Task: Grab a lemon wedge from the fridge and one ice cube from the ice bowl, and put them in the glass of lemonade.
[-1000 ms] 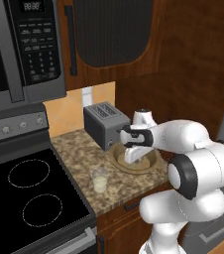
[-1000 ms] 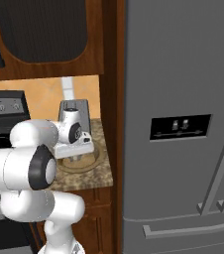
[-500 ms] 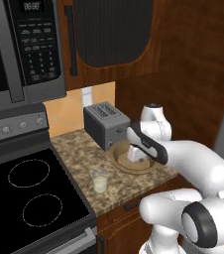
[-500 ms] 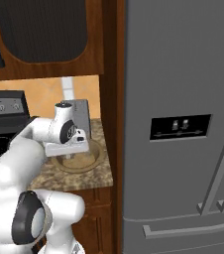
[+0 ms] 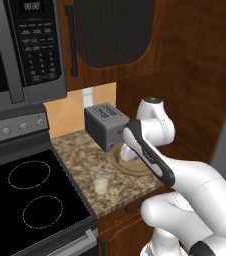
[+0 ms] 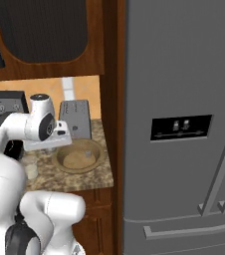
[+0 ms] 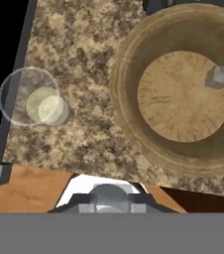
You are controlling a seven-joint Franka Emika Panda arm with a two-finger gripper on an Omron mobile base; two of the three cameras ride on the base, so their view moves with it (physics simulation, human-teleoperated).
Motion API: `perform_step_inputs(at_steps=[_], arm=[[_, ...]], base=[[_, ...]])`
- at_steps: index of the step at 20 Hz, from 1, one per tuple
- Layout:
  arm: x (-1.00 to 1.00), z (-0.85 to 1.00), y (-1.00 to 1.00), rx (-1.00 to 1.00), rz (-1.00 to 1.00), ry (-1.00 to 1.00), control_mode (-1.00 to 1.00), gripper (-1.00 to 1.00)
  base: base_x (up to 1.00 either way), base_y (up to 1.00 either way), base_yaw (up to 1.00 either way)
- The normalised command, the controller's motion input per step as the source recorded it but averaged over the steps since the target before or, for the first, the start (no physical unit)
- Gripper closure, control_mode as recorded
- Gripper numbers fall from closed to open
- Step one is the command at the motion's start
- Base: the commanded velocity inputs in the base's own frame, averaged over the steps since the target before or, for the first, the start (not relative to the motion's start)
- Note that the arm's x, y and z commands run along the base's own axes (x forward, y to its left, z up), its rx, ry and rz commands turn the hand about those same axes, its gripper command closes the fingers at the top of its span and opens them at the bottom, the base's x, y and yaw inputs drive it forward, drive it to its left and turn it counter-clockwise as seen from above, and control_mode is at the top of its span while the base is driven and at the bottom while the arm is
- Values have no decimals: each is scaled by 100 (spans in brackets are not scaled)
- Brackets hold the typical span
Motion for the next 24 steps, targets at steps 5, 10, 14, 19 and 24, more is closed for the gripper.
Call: perform_step_inputs(at_steps=[5, 10, 14, 19, 24], arm=[[-14, 1, 89, -7, 0, 0, -100, 100], [-15, 0, 53, 0, 0, -1, -100, 100], [-1, -2, 32, 0, 0, 0, -100, 100], [39, -10, 18, 0, -8, -1, -100, 100], [2, -28, 10, 0, 0, 0, -100, 100]], base=[[0, 0, 0], [0, 0, 0], [0, 0, 0], [0, 0, 0], [0, 0, 0]])
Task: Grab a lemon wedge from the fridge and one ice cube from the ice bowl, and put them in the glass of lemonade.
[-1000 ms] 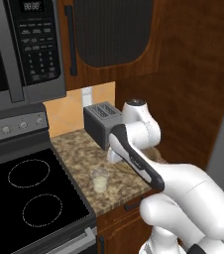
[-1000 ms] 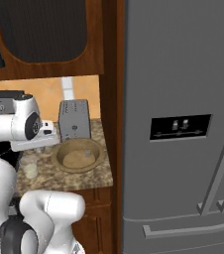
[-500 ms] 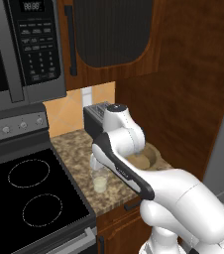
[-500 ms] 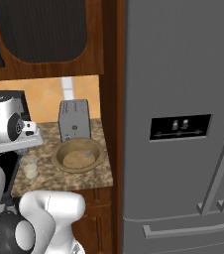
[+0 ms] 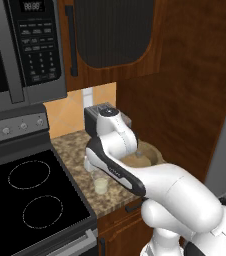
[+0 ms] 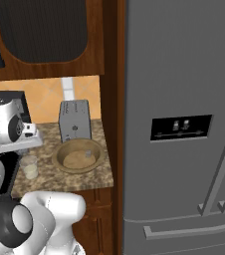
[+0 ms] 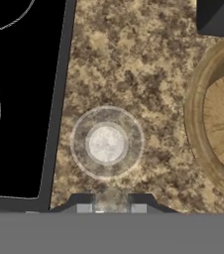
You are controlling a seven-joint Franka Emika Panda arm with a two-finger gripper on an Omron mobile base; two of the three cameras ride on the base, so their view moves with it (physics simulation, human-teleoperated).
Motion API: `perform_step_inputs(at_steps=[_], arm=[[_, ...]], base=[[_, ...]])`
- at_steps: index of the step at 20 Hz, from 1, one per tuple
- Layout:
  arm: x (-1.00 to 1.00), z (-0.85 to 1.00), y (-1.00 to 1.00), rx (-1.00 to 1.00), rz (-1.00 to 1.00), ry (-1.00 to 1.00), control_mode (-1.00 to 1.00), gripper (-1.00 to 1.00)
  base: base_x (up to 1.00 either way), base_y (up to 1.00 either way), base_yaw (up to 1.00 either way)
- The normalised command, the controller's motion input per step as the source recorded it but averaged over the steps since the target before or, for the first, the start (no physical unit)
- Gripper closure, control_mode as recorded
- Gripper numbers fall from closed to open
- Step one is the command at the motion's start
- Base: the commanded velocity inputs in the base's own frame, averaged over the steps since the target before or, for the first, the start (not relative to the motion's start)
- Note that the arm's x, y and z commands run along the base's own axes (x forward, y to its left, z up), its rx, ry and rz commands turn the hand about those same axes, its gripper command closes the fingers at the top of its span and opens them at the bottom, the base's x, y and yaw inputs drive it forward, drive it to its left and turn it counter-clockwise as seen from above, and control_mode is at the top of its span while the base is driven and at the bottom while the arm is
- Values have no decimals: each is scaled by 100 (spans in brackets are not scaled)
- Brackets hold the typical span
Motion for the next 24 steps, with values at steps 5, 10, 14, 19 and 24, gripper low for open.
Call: perform_step_inputs(at_steps=[5, 10, 14, 19, 24], arm=[[1, -3, 14, 0, 2, 0, -100, 100], [21, 1, -2, 0, 0, 1, -100, 100], [19, -4, -1, 1, 0, 4, -100, 100], [17, 0, 2, 0, 0, 11, -100, 100], [0, 0, 8, 0, 0, 3, -100, 100]], base=[[0, 0, 0], [0, 0, 0], [0, 0, 0], [0, 0, 0], [0, 0, 0]])
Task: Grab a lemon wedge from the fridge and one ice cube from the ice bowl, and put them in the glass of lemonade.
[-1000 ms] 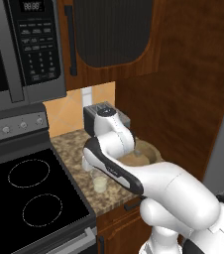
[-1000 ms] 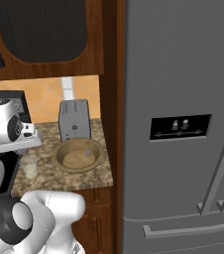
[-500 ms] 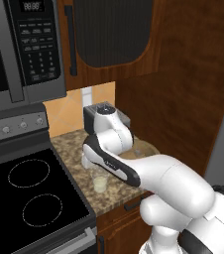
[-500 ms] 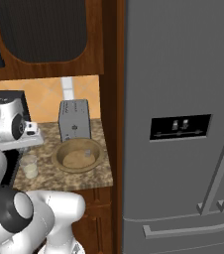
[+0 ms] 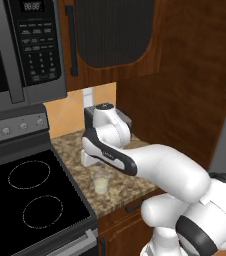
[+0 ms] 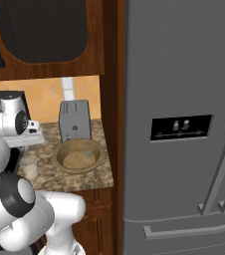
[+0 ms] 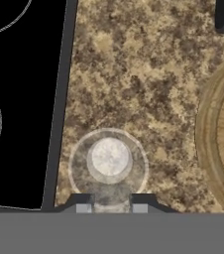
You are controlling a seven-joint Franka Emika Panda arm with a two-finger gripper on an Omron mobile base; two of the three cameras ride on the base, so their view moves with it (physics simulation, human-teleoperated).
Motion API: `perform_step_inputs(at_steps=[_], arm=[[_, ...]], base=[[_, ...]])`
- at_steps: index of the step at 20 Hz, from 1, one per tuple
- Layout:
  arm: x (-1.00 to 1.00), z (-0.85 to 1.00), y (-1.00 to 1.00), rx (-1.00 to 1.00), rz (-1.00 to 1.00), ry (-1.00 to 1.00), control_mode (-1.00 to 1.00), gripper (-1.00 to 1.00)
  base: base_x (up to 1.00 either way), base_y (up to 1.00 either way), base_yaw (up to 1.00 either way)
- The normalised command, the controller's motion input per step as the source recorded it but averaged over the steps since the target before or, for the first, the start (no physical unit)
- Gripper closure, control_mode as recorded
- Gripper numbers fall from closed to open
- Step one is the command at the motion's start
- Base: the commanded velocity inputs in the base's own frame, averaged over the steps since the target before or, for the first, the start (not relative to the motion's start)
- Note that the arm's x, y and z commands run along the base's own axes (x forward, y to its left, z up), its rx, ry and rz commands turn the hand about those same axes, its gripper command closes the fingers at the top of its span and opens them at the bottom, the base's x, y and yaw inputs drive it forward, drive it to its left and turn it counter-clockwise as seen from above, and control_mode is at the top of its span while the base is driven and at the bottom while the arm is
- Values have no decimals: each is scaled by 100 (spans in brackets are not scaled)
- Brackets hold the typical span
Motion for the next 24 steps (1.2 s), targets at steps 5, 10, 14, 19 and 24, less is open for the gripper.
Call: perform_step_inputs(at_steps=[5, 10, 14, 19, 24], arm=[[0, 0, 5, -1, -1, 0, -100, 100], [0, -7, 0, 0, -1, 0, -100, 100], [0, 0, 0, 0, 0, 0, -100, -100], [0, 0, 0, 0, 0, 0, -100, -100], [0, 0, 0, 0, 0, 0, -100, -100]], base=[[0, 0, 0], [0, 0, 0], [0, 0, 0], [0, 0, 0], [0, 0, 0]])
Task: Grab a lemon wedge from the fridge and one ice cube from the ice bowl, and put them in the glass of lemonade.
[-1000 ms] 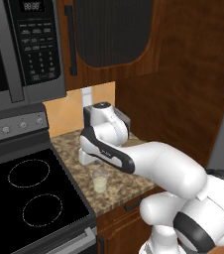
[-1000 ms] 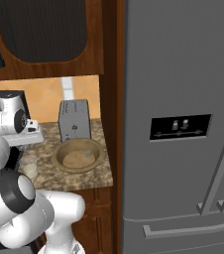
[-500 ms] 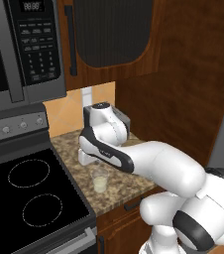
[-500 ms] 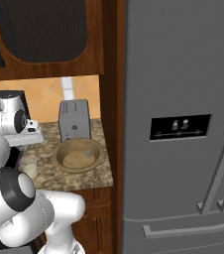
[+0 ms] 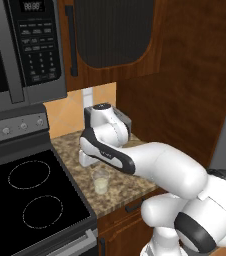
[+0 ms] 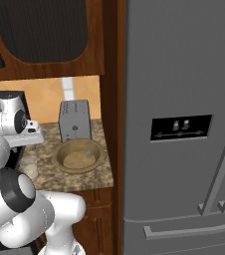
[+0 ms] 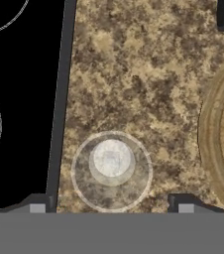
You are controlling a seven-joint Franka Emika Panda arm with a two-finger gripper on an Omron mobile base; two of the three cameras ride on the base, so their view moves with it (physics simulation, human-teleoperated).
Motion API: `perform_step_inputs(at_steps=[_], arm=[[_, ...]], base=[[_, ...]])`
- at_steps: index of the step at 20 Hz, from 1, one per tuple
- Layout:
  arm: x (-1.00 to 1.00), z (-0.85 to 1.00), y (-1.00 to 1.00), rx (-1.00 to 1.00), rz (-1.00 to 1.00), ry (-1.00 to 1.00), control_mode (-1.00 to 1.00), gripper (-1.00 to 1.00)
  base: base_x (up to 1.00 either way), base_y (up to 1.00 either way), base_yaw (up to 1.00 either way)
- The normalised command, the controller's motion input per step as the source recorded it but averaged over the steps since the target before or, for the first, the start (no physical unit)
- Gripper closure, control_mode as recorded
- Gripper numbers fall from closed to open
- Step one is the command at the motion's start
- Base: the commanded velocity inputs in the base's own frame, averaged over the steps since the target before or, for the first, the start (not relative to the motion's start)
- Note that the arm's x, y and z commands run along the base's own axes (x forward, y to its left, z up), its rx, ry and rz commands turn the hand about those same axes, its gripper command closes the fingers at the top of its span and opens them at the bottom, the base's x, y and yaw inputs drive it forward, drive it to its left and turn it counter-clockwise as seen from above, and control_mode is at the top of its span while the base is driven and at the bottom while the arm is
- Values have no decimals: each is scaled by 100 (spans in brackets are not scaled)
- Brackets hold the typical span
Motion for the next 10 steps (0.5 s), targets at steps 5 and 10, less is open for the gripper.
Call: perform_step_inputs(at_steps=[5, 10], arm=[[-15, 2, 0, 0, 0, -7, -100, -100], [-21, 11, -6, 5, 0, -15, -100, -100]], base=[[0, 0, 0], [0, 0, 0]])
